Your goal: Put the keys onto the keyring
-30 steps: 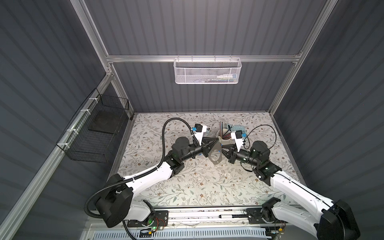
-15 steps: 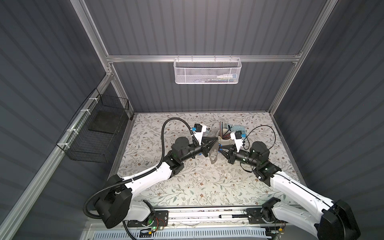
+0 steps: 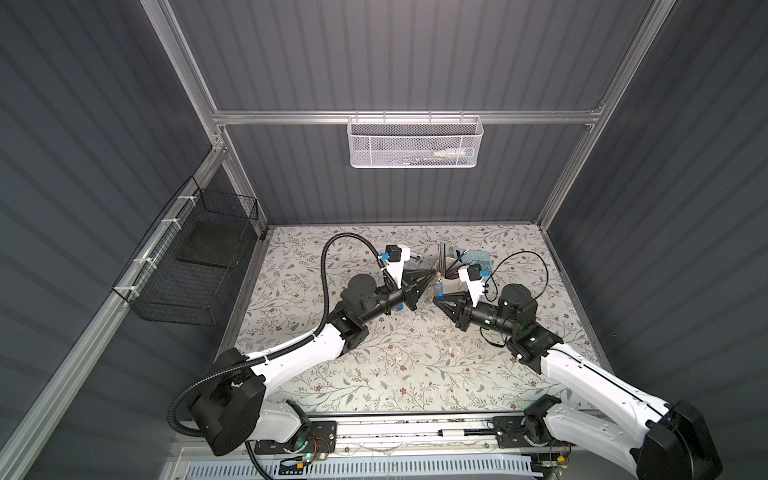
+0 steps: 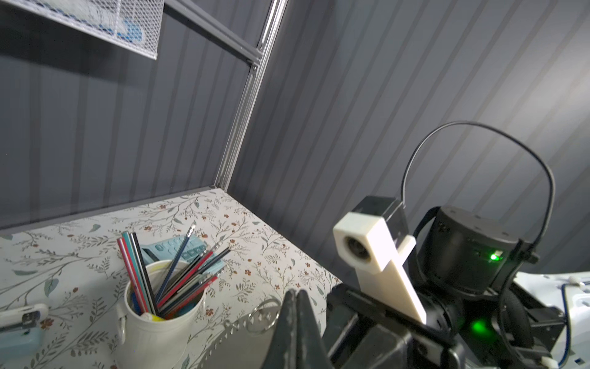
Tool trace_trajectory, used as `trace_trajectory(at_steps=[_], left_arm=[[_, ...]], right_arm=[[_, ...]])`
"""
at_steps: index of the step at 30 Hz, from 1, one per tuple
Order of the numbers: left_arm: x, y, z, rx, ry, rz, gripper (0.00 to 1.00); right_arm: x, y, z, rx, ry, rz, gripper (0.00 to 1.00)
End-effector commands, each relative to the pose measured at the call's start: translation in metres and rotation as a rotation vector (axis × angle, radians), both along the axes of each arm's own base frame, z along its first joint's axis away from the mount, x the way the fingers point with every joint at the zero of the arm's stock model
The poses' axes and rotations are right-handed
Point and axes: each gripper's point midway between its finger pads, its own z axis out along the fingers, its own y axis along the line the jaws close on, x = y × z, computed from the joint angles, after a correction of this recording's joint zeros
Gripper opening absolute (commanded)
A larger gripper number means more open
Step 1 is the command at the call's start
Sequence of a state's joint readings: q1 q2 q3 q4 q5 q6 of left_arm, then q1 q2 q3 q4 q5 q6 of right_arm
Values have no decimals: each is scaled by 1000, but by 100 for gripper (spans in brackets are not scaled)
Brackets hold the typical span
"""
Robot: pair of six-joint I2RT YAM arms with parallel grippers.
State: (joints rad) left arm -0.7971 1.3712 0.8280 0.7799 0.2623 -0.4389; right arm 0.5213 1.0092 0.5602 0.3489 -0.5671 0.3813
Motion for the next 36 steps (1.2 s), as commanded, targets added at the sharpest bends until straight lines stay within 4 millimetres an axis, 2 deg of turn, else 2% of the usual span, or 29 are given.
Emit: trace_trajectory(at_steps=[1, 4, 7, 12, 18, 23, 26, 31, 36], left_arm=[[-2, 9, 31, -80, -65, 20, 0], [-2, 10, 27, -74, -50, 21, 0], [-5, 11, 25, -71, -44, 15, 0], [-8, 12, 21, -57, -38, 5, 0], [-11, 13, 20, -52, -35, -5, 0], [-12, 10, 21, -57, -32, -21, 0], [-12, 10, 21, -60, -32, -25, 0], [-15, 7, 22, -63, -28, -47, 0], [-16, 5, 22, -66, -28, -61, 0]], right_arm=[[-4, -4, -4, -23, -4, -9, 19], [-5, -5, -2, -29, -10, -17, 20], [-2, -12, -2, -26, -5, -53, 26], [9, -37, 10, -10, -20, -165, 43], [23, -65, 44, 66, -66, -269, 58], [19, -45, 72, 119, -80, -110, 58], [18, -35, 74, 120, -60, -39, 55], [16, -32, 81, 158, -80, -10, 57], [14, -26, 84, 180, -68, 39, 56]])
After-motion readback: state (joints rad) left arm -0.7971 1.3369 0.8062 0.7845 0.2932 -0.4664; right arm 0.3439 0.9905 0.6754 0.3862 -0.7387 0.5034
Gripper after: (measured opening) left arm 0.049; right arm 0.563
